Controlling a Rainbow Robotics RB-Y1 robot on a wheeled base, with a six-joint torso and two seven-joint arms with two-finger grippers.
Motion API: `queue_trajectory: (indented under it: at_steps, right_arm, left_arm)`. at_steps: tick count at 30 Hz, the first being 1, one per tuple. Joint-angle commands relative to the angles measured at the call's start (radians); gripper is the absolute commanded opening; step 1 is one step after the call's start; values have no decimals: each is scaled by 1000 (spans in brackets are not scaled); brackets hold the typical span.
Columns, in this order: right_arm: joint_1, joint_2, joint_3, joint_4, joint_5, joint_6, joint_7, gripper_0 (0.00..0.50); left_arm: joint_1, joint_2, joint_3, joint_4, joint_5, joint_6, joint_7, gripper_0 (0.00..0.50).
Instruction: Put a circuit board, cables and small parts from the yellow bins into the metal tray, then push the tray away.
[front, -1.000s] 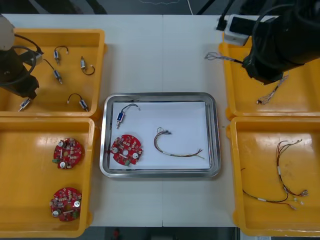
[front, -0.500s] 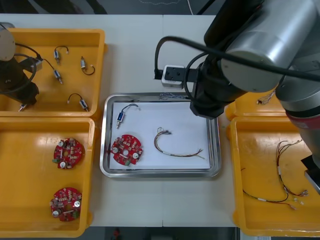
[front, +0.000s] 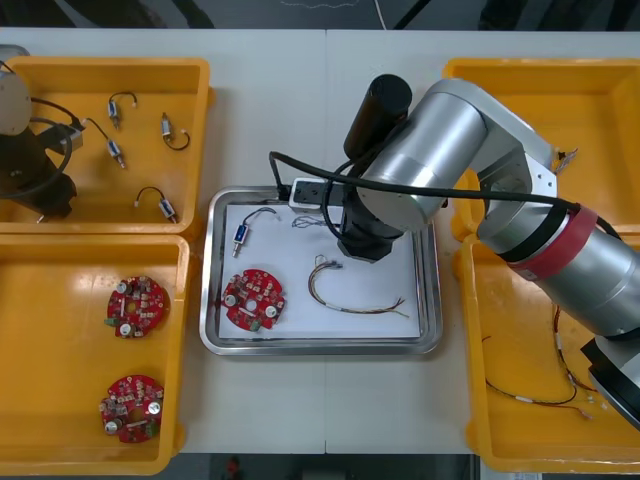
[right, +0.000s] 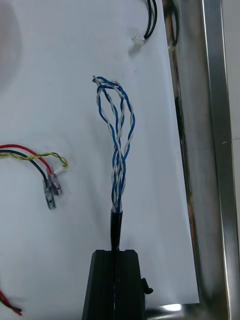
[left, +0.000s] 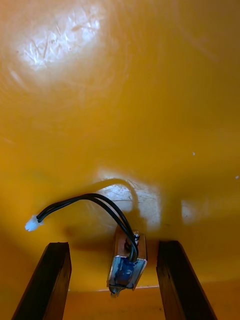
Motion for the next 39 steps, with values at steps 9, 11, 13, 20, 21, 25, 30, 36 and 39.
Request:
queue_trajectory:
  at_steps: [9,11,13,20,21,25,30,36,39]
  right_arm:
    - [-43,18,50,94,62,-80,15,0]
    - [-43,18,50,99,73,-80,24,0]
    - [-43,17,51,99,81,-79,30,0]
    - [-44,15,50,90,79,-65,32,485]
    - [-43,15,50,76,78,-57,27,500]
    - [-43,17,37,33,71,-13,22,500]
    - [-43,17,-1,-27,48,73,15,500]
    - [-43,25,-90,-123,36,225,-2,500]
    - [-24,26,-161,-188,39,339,-16,500]
  left_arm:
    - [31,16,4,-8,3,-39,-129,0]
    - [31,21,4,-10,9,-39,-127,0]
    - [27,29,10,-30,9,-35,-123,0]
    - [21,38,82,-94,10,25,-103,1]
    - [21,39,110,-127,9,54,-95,0]
    - [21,43,159,-196,9,113,-74,0]
    - [21,43,177,-294,-16,191,26,1]
    - [21,43,177,-436,-19,292,192,0]
    - [23,39,177,-498,-11,343,264,0]
